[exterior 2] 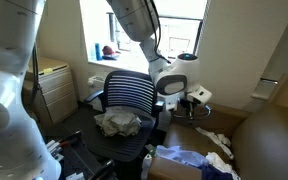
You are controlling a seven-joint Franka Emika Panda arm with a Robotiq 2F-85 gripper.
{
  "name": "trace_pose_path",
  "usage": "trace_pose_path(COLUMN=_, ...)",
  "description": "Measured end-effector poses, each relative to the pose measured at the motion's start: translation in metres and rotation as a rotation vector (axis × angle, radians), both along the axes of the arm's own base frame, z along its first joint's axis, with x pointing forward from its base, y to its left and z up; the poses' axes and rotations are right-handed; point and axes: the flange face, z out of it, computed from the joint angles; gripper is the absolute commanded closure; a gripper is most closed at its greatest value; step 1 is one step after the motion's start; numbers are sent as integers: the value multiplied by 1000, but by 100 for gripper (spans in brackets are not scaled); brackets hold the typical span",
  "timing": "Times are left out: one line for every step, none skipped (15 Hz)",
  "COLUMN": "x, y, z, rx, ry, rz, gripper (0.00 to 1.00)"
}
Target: Remove the light blue shirt from the armrest of the sofa
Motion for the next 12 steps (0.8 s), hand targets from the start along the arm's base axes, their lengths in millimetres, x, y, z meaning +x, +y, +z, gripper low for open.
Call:
trace_pose_path(x=0, y=1, z=-1, rx=1, ry=9, rz=9, gripper=27)
trace_pose_path(x=-1, y=2, z=-4, rx=6, ry=38, rz=26, gripper=19)
trace_pose_path(x=-4, y=4, z=-8, rx=13, ry=86, rz=51, gripper=14)
trace_pose_path(x=-8, y=3, z=-12, rx=8, ry=142, rz=71, gripper=6)
trace_pose_path(x=-14, y=1, z=-16, rx=-3, ry=200, rz=76, gripper=25)
trace_pose_path(x=-19, y=-1, z=-20, rx=-16, ry=256, rz=72, gripper=17)
trace_pose_path(x=-22, y=-3, z=-22, rx=-25, ry=287, rz=64, gripper=10)
trace_pose_path(x=-23, y=-3, z=-24, rx=-30, ry=299, rz=61, gripper=6)
trace_pose_path(x=-24, y=-3, z=-26, rx=-32, ry=304, rz=62, gripper=6)
trace_pose_path(x=-24, y=-3, z=-27, rx=-32, ry=307, rz=62, gripper=6)
trace_pose_path(x=-24, y=-2, z=-28, rx=-32, ry=308, rz=63, gripper=6)
trace_pose_path(x=-24, y=-2, z=-28, rx=-32, ry=308, rz=63, gripper=6)
